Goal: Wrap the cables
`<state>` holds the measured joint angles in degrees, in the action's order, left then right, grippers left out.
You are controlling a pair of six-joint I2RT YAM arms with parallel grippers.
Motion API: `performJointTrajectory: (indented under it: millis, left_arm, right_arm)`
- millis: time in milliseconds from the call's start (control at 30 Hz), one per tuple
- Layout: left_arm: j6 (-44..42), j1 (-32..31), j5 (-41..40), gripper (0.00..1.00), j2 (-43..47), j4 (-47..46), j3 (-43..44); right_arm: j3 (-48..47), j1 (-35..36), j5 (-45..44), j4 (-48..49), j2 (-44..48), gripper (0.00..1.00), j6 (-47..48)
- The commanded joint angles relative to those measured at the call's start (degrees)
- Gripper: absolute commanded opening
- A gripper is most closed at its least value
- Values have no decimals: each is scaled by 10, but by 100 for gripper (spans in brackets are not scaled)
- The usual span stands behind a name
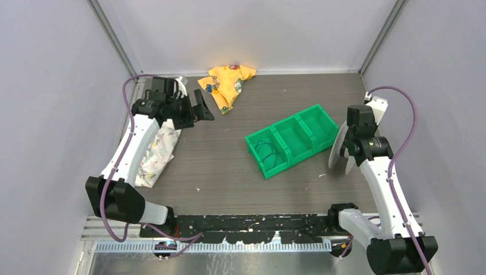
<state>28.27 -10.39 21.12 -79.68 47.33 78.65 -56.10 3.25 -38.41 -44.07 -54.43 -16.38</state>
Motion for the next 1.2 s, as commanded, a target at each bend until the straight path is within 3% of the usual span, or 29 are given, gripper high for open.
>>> performJointTrajectory:
  millis: [0,233,367,533,667,833,867,900,933,967,1100,1167]
  left_arm:
    - [-2,-2,9,99,7,-6,18]
    - [-1,-2,11,99,5,-7,20]
    - [3,-4,14,99,4,-11,24]
    - [7,-22,16,99,-1,-14,34]
    - [7,-41,10,99,-9,-14,44]
    - [14,-52,9,99,-19,-22,44]
    - [14,-55,9,99,-21,-23,43]
    - [15,-57,9,99,-24,-24,44]
    - [15,-59,9,99,-27,-23,46]
    - [16,-61,9,99,-29,-23,49]
    - [18,-67,5,99,-34,-22,53]
    - [19,-70,4,99,-34,-23,51]
  right_arm:
    - [1,1,173,115,1,1,22]
    - [9,1,322,133,-28,1,-31]
    - [14,3,375,151,-32,1,-71]
    - [-7,9,421,120,-24,0,-56]
    - [-25,9,388,41,-17,1,-42]
    - [0,9,267,-17,2,0,-37]
    - [6,9,254,-20,3,4,-38]
    - [8,9,246,-25,3,20,-38]
    - [8,10,246,-29,1,49,-37]
    - [6,9,247,-34,-4,65,-37]
    - [-12,17,251,-63,-43,90,-18]
    - [-21,47,216,-79,-60,94,-10]
